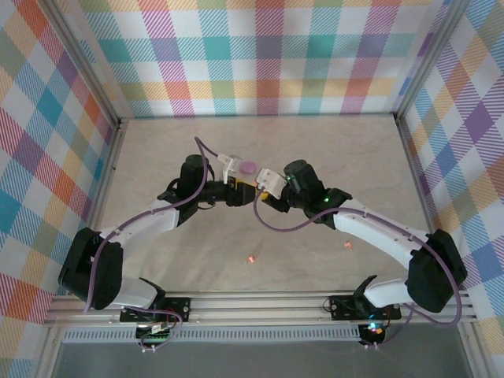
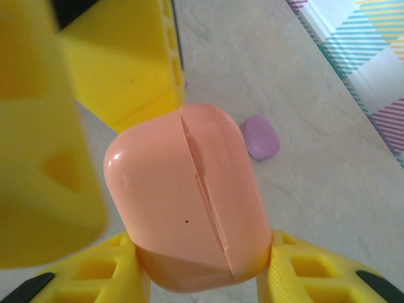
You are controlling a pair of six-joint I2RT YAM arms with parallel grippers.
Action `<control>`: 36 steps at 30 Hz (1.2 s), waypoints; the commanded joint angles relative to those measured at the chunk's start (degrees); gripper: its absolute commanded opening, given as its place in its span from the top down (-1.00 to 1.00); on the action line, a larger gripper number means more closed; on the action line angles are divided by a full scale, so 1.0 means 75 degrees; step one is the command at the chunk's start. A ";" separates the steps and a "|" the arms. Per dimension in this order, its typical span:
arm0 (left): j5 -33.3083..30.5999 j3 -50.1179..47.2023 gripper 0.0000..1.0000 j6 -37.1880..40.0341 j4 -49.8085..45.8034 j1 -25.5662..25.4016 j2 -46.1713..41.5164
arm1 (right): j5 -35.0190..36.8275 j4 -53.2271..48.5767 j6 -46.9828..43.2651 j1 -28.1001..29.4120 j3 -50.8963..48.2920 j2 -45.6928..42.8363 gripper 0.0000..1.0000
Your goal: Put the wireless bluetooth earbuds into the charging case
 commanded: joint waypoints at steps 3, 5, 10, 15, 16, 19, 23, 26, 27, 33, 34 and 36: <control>0.0211 0.0247 0.01 -0.0058 0.0290 -0.0080 0.0180 | -0.0019 0.0168 -0.0302 0.0153 -0.0106 -0.0192 0.34; 0.0258 0.0313 0.11 -0.0051 0.0211 -0.0085 0.0236 | -0.0012 0.0182 -0.0324 0.0167 -0.0106 -0.0208 0.34; 0.0272 0.0328 0.36 -0.0059 0.0108 -0.0092 0.0338 | 0.0016 0.0171 -0.0360 0.0171 -0.0054 -0.0181 0.34; 0.0168 0.0369 0.82 -0.0042 0.0023 -0.0091 0.0383 | 0.0015 0.0232 -0.0295 0.0169 -0.0036 -0.0158 0.31; 0.0134 0.0352 0.87 -0.0020 0.0085 -0.0092 0.0392 | 0.0024 0.0306 -0.0198 0.0167 -0.0045 -0.0178 0.24; -0.0104 0.0208 0.92 0.0031 0.0487 -0.0084 0.0314 | -0.0123 0.0389 0.0232 0.0128 -0.0003 -0.0320 -0.06; -0.0819 -0.0038 0.94 0.0378 0.1010 -0.0063 0.0013 | -0.1880 0.0134 0.1920 -0.0554 0.0242 -0.0775 -0.23; -0.1042 -0.0265 0.95 0.0478 0.1823 0.0012 -0.0216 | -0.3395 0.0445 0.3560 -0.1178 0.0195 -0.1067 -0.31; -0.1042 -0.0337 0.95 0.0541 0.2122 0.0031 -0.0276 | -0.3851 0.0555 0.4001 -0.1322 0.0187 -0.1122 -0.32; -0.0966 -0.0223 0.95 0.0874 0.2610 0.0050 -0.0638 | -0.6568 0.1816 0.6553 -0.2255 0.0309 -0.0955 -0.28; -0.0890 -0.0169 0.95 0.0873 0.2675 0.0049 -0.0701 | -0.6954 0.2107 0.6927 -0.2384 0.0335 -0.0855 -0.25; -0.0728 -0.0088 0.97 0.0793 0.2790 0.0049 -0.0809 | -0.7519 0.2525 0.7433 -0.2542 0.0397 -0.0674 -0.18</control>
